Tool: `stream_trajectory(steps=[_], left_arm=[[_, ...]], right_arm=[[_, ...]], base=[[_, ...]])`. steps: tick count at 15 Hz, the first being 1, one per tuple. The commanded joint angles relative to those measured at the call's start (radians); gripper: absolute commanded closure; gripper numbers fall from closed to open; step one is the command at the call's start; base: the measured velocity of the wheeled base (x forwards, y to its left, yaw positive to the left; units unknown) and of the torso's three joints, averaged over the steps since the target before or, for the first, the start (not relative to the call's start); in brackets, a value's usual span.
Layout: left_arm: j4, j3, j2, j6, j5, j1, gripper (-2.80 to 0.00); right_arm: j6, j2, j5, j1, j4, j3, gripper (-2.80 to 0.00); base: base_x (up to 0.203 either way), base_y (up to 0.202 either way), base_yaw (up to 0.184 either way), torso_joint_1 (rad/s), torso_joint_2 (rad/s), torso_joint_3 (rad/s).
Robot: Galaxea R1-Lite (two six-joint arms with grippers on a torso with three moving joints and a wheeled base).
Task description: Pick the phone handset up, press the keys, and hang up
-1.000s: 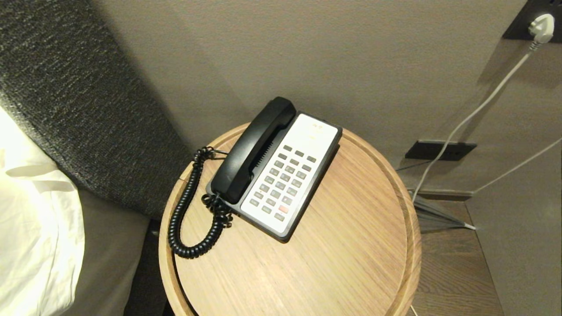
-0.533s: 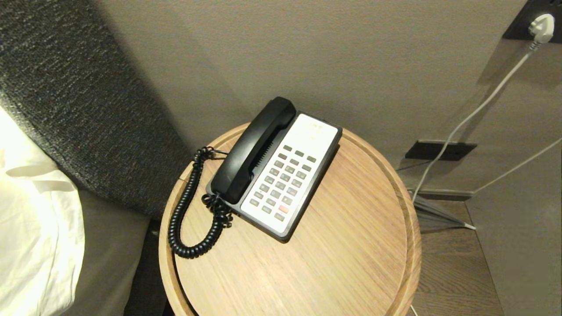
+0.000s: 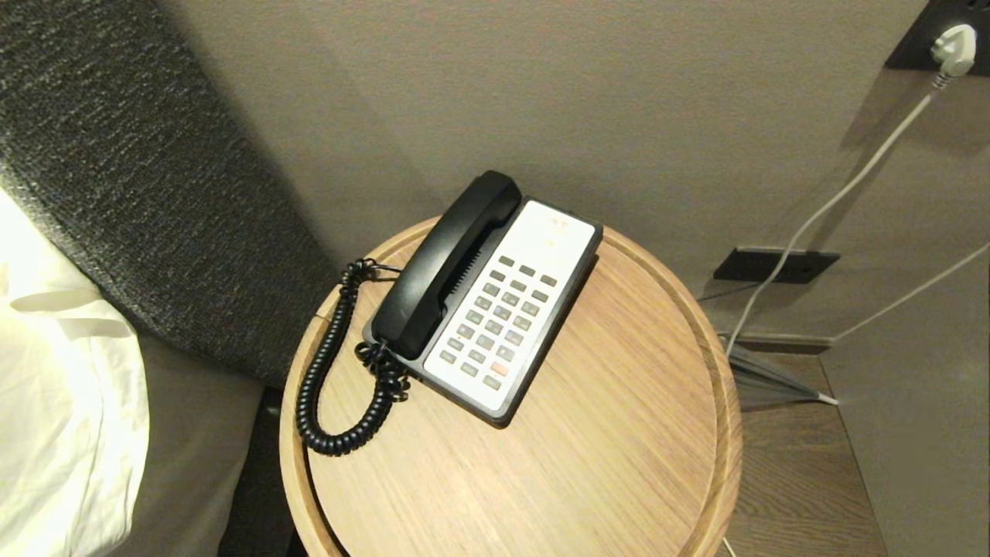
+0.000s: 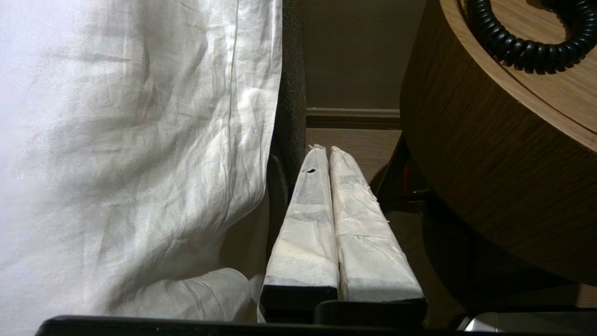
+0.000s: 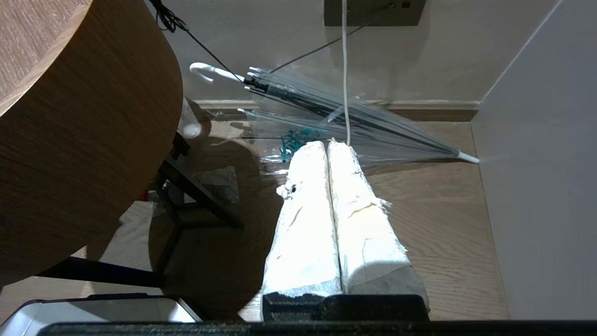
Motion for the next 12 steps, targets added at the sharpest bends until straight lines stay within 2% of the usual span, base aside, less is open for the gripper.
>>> stream_trajectory(steps=[1,4,7,12], left_arm=[[-0.001,0.04,0.001,-0.013,0.004,0.0,0.0],[-0.002,0.04,0.001,-0.021,0.005,0.0,0.0],[-0.007,0.04,0.001,-0.076,0.013,0.0,0.0],[-0.005,0.04,0.001,-0.075,0.013,0.0,0.0]], right_arm=[[0.0,0.001,0.0,0.0,-0.001,0.012,0.0],[0.0,0.001,0.0,0.0,-0.001,0.012,0.0],[0.0,0.001,0.0,0.0,-0.001,0.012,0.0],[0.0,0.001,0.0,0.0,-0.001,0.012,0.0]], base=[[0.0,0.0,0.0,0.0,0.0,0.0],[0.0,0.0,0.0,0.0,0.0,0.0],[0.0,0.0,0.0,0.001,0.0,0.019],[0.0,0.0,0.0,-0.001,0.0,0.165]])
